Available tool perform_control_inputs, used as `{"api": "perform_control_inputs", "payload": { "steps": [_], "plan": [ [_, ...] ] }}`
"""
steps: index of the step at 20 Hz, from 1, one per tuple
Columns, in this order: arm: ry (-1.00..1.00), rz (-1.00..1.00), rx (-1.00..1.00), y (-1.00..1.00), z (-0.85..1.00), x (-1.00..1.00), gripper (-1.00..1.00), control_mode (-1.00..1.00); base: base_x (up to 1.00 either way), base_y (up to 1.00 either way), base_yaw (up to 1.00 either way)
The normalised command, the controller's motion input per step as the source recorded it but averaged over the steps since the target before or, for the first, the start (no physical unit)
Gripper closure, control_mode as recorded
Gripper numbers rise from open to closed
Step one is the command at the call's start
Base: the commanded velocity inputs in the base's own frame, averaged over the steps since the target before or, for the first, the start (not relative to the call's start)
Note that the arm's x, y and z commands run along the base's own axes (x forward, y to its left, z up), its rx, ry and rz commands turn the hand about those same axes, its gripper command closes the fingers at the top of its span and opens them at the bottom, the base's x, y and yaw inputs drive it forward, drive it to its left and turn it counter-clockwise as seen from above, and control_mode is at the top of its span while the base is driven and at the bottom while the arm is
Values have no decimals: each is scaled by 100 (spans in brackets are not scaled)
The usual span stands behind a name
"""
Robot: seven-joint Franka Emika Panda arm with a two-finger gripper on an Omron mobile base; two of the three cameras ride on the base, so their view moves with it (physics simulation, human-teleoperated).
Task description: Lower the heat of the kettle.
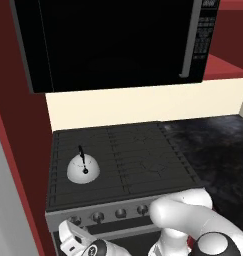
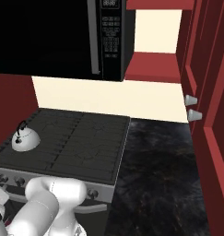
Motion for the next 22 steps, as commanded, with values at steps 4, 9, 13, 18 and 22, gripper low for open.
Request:
{"api": "perform_control_inputs", "payload": {
  "steps": [4, 9, 13, 18, 22],
  "plan": [
    [0, 0, 0, 0, -5, 11, -100, -100, 0, 0, 0],
    [0, 0, 0, 1, -10, 12, -100, -100, 0, 0, 0],
    [0, 0, 0, 5, -12, 9, -100, -100, 0, 0, 0],
    [0, 0, 0, 7, -9, 4, -100, -100, 0, 0, 0],
    [0, 0, 0, 8, -7, 0, -100, -100, 0, 0, 0]
  ]
}}
